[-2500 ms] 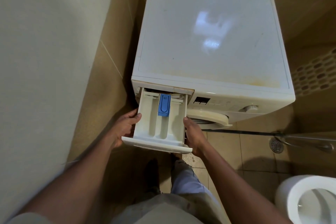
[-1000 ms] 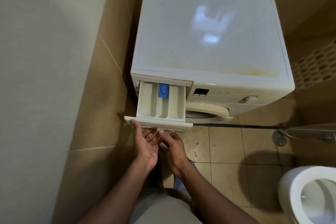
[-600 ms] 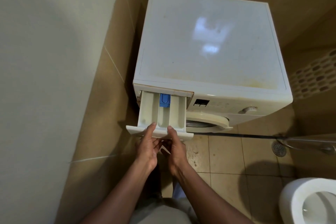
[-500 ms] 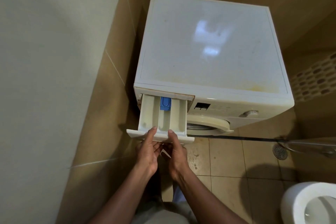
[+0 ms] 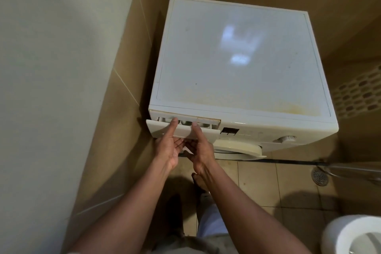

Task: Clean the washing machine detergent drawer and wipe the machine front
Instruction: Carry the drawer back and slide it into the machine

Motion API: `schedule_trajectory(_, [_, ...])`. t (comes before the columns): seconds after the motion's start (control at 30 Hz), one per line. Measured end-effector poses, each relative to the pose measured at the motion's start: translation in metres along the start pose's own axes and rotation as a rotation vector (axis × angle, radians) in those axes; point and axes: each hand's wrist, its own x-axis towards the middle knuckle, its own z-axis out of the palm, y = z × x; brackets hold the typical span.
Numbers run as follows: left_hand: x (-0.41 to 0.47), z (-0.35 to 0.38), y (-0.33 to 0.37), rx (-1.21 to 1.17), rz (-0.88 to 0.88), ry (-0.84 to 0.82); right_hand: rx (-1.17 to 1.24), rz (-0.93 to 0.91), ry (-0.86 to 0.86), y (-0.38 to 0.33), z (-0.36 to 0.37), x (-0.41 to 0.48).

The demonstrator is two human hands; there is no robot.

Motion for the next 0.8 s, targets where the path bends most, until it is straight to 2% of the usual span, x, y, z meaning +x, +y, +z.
schedule_trajectory(0.47, [0.03,0.011,0.007,0.064,0.03,-0.015,-0.093,0.015,0.04,-0.02,0.008,0.024])
schedule_trajectory(0.67, [0.026,0.015,0.007,-0.022,0.019,-0.041,-0.024,0.013,0.036,-0.018,0.014,0.02])
schedule_trajectory(0.8, [0.024,0.017,0.009,-0.142,-0.001,-0.078,0.147,0.027,-0.001,-0.018,0.021,0.013])
